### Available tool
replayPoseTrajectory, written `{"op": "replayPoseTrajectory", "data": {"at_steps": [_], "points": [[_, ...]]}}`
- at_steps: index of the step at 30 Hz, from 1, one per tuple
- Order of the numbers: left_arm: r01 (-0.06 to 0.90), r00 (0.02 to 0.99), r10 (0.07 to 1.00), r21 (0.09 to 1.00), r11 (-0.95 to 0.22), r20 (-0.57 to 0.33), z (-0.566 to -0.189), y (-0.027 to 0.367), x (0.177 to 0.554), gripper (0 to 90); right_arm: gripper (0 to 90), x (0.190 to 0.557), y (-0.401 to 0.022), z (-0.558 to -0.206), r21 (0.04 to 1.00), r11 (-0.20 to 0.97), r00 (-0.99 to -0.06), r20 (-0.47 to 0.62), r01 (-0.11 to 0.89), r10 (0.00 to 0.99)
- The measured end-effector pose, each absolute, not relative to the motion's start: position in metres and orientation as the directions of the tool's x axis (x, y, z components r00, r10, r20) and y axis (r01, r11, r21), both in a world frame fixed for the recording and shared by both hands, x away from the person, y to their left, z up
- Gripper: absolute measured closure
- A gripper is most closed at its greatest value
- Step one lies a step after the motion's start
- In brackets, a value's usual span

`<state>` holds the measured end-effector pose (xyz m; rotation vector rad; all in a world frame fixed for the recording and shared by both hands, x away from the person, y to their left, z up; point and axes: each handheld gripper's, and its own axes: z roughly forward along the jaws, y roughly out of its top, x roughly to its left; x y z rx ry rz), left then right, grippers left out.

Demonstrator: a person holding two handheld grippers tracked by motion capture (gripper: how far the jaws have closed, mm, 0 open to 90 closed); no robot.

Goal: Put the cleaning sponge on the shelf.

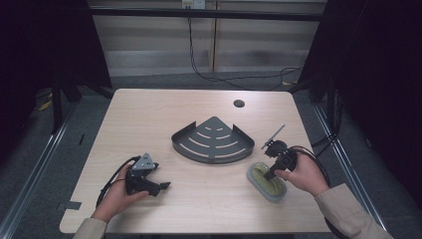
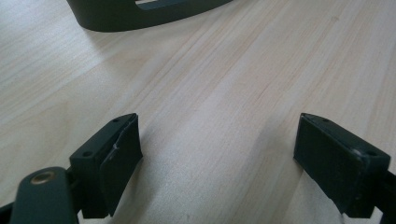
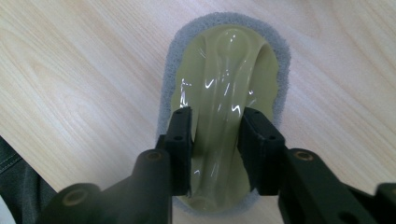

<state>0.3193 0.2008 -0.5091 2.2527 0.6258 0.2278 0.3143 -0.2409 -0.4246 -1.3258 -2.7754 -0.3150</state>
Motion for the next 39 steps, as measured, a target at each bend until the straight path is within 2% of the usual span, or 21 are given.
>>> {"op": "replayPoseTrajectory", "data": {"at_steps": [5,39], "points": [[0.365,0.863,0.503,0.727,-0.581,-0.032,-0.509,0.201,0.319,14.3,71.4,0.315,-0.242,-0.422,0.166,0.611,-0.631,0.124,0.774,0.766],[0.364,0.864,0.503,0.728,-0.581,-0.030,-0.509,0.201,0.319,14.2,71.7,0.333,-0.230,-0.382,0.155,0.641,-0.656,0.070,0.752,0.752]]}}
